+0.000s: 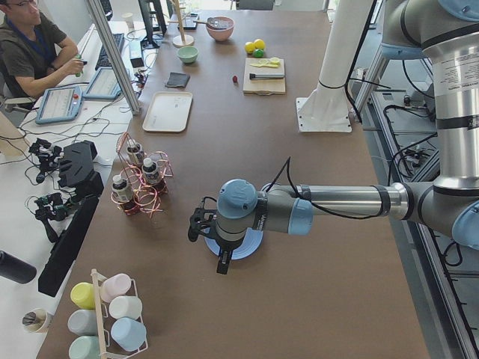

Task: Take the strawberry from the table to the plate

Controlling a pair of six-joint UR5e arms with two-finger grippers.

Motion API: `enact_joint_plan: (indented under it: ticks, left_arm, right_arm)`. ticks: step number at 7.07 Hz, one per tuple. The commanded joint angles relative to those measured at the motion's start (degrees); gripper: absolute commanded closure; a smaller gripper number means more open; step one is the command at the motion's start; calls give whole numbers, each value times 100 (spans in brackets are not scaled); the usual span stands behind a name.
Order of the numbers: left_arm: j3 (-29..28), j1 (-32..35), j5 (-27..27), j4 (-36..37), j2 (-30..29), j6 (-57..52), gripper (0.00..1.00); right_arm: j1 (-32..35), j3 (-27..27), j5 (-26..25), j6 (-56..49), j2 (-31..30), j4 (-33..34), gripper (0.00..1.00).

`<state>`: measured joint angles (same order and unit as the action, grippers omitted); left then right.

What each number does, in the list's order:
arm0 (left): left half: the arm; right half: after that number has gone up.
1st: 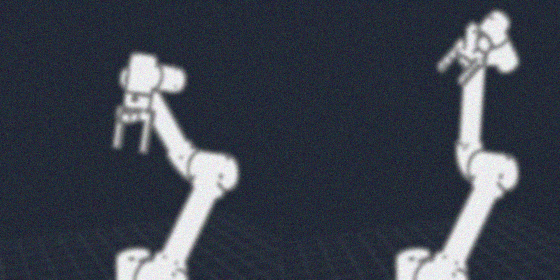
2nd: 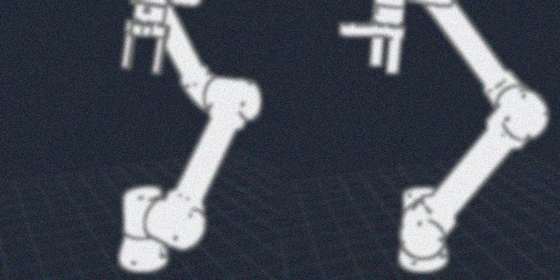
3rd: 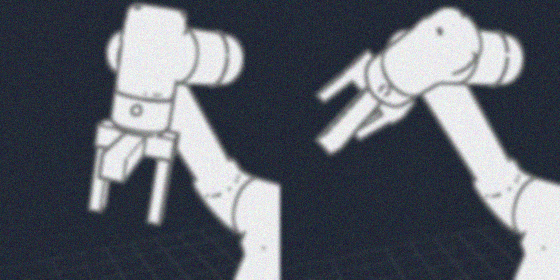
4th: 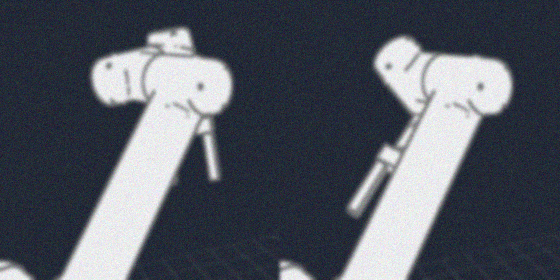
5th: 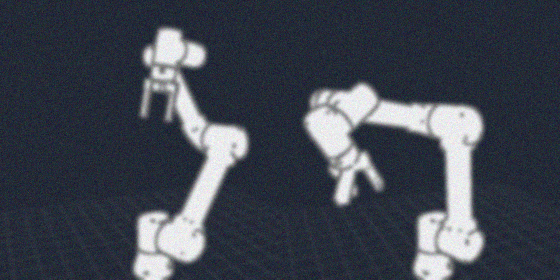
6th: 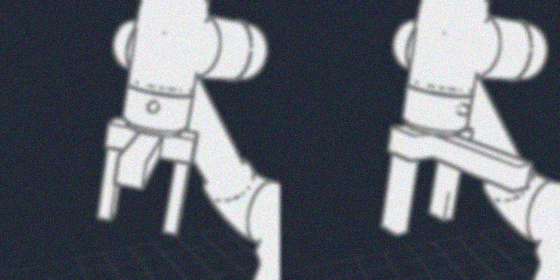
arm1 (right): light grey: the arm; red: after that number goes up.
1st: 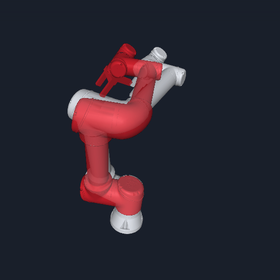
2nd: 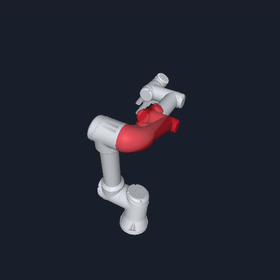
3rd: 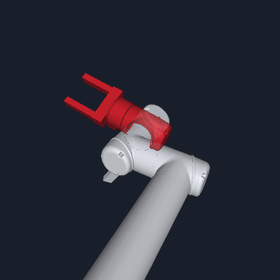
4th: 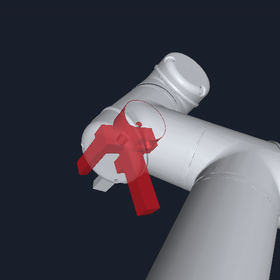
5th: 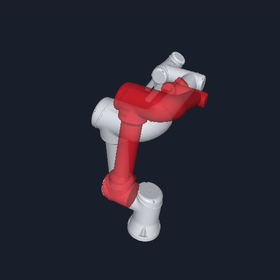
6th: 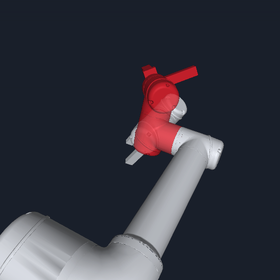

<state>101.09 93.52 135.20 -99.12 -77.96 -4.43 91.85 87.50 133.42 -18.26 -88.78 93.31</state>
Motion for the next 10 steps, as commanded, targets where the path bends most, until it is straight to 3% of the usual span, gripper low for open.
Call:
enact_joint_plan:
  ticks: [1,10]
  left_arm:
    - [-19,0,-3,-81,26,13,2]
    - [7,-150,-3,-212,9,30,3]
  right_arm:
    - [0,-4,0,7,10,2,0]
    - [0,-22,9,7,-25,3,0]
